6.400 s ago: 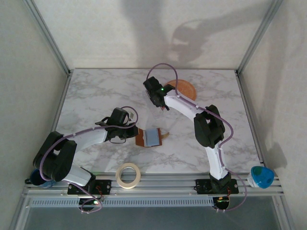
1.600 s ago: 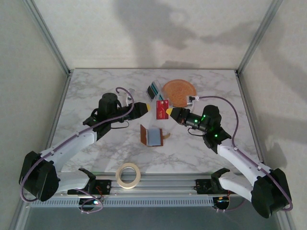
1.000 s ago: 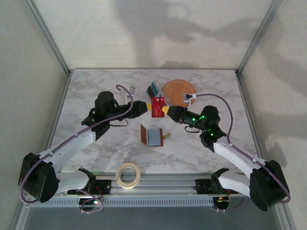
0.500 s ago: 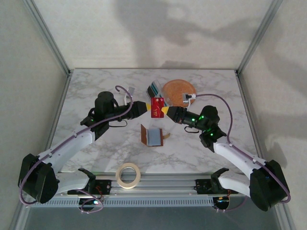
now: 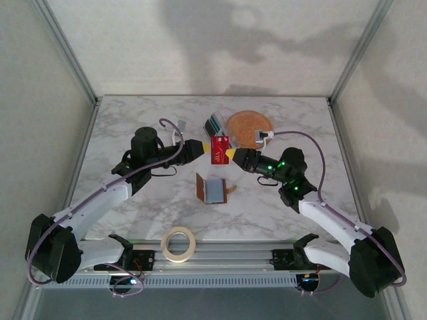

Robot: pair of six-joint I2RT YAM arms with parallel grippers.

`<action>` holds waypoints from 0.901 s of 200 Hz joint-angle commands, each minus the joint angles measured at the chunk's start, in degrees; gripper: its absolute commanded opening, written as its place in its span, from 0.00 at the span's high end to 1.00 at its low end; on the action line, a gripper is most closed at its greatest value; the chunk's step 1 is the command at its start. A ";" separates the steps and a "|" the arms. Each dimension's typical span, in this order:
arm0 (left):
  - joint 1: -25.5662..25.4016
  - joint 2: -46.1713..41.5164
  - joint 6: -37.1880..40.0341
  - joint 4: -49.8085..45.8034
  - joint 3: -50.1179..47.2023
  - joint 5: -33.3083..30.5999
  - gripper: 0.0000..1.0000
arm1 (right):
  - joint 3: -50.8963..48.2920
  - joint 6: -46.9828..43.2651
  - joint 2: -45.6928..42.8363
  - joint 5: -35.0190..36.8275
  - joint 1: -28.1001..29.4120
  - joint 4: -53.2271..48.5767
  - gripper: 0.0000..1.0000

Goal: Put the credit cards into the card holder

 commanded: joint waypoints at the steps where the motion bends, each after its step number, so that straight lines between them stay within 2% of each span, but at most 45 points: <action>1: 0.88 0.98 -0.18 1.01 -0.34 -0.34 0.41 | 0.00 -1.22 -1.14 0.73 -0.04 -0.30 1.00; 32: 0.80 1.36 -1.69 5.11 -1.02 2.07 0.41 | 0.44 0.14 0.92 0.93 0.00 -0.01 1.00; 95: -0.08 1.47 -1.48 5.96 -0.48 4.03 0.42 | 1.89 2.18 5.36 -1.66 0.00 4.39 1.00; 118: -0.73 2.66 -1.64 6.29 0.07 5.10 0.51 | 2.11 3.54 6.85 -3.88 -0.03 8.52 1.00; 152: -1.32 3.13 -1.33 6.53 0.36 5.42 0.57 | 2.30 4.04 7.96 -4.67 -0.05 9.75 1.00; 180: -1.40 3.04 -2.33 7.29 0.23 6.55 0.72 | 2.28 4.41 9.36 -5.03 -0.02 10.91 1.00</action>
